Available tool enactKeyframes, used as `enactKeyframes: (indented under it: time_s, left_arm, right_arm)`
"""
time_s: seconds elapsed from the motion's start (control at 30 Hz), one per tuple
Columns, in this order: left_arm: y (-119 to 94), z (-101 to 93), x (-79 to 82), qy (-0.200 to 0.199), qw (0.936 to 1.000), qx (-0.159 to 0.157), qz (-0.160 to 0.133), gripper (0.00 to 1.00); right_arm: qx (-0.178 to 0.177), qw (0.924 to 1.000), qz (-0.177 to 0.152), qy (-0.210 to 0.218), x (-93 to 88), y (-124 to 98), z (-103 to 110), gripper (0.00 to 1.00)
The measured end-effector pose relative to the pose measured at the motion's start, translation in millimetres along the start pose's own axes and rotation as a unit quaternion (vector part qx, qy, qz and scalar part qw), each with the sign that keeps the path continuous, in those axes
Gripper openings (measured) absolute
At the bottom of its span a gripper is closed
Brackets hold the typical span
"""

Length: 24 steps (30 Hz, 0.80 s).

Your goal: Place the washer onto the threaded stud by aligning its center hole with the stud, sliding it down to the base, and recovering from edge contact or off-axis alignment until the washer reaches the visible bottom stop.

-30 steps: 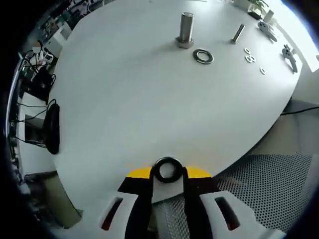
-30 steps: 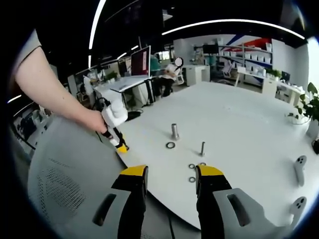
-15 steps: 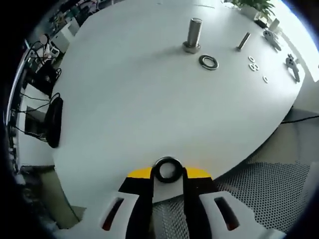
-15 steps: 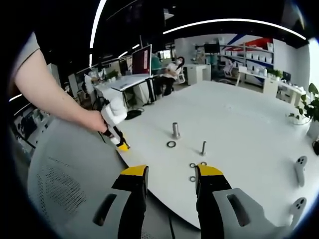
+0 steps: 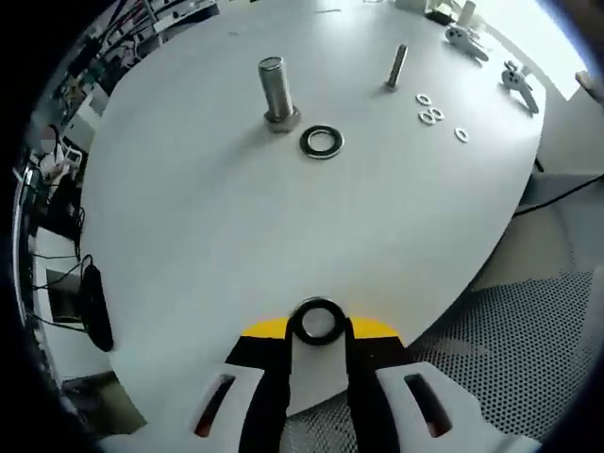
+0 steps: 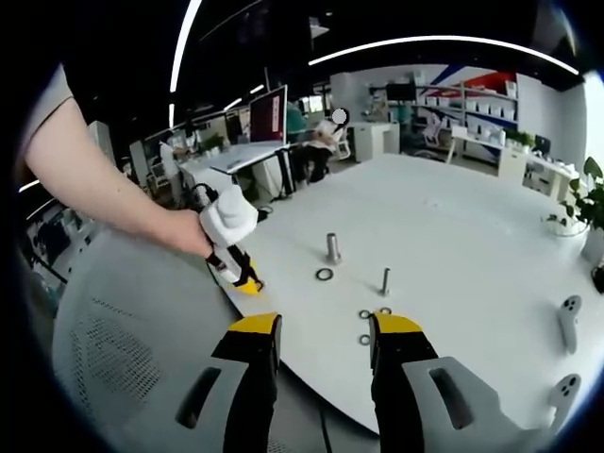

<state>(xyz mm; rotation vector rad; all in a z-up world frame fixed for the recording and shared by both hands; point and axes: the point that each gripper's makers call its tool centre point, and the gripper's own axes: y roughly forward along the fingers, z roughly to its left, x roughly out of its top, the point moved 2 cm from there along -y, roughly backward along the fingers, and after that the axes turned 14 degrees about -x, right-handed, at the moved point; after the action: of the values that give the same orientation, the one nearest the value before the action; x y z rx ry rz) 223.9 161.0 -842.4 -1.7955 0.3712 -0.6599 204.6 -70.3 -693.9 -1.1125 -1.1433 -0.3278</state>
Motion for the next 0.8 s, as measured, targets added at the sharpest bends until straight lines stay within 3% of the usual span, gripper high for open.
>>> enactKeyframes:
  time_s: [0.27,0.53,0.8]
  left_arm:
    - [-14,4.7,34.0,0.024,0.9993,0.007,-0.027,0.19]
    - [-42,8.6,88.8,0.065,0.9952,0.018,-0.071,0.19]
    - [-50,15.3,125.8,0.091,0.992,0.029,-0.082,0.19]
  right_arm:
    - [-0.002,1.0,-0.002,0.002,1.0,0,0,0.39]
    - [-0.002,1.0,-0.002,0.003,1.2,0,0,0.39]
    - [-0.007,0.9999,-0.005,0.008,1.8,-1,-3,0.39]
